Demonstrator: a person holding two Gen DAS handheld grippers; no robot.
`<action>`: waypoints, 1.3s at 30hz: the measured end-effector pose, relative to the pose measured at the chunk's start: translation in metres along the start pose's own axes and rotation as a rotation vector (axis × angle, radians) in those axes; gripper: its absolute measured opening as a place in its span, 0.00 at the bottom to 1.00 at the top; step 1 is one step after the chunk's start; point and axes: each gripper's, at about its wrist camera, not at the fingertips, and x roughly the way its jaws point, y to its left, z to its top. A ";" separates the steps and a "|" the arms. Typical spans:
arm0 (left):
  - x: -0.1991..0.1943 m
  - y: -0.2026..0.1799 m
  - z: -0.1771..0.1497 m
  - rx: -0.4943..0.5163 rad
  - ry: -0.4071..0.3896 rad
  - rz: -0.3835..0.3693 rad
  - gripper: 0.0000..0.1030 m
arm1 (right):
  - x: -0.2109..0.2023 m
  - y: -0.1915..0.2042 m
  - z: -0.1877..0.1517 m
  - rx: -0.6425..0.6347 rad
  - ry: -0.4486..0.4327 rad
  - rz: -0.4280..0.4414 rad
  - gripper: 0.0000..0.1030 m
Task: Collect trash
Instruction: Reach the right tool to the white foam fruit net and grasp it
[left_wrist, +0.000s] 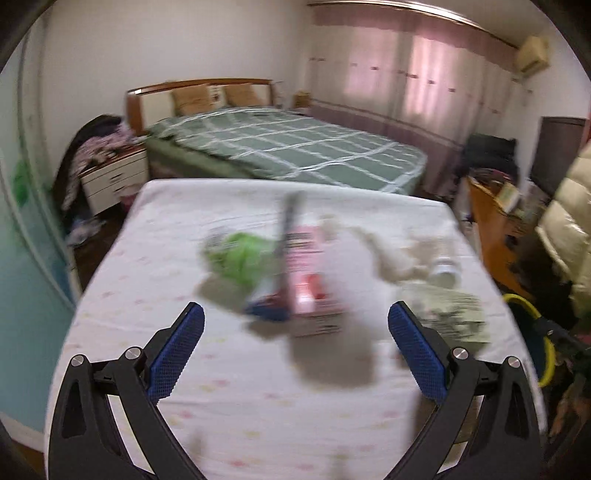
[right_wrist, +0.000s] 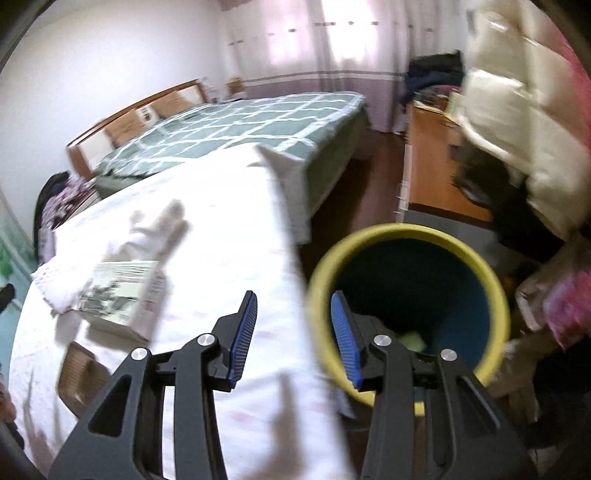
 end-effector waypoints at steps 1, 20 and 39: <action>0.003 0.011 -0.001 -0.011 -0.003 0.022 0.95 | 0.003 0.011 0.002 -0.015 0.001 0.014 0.39; 0.019 0.106 -0.014 -0.218 -0.005 0.219 0.95 | 0.025 0.256 0.011 -0.410 0.042 0.295 0.47; 0.027 0.109 -0.016 -0.239 0.019 0.245 0.95 | 0.037 0.289 -0.005 -0.465 0.018 0.252 0.12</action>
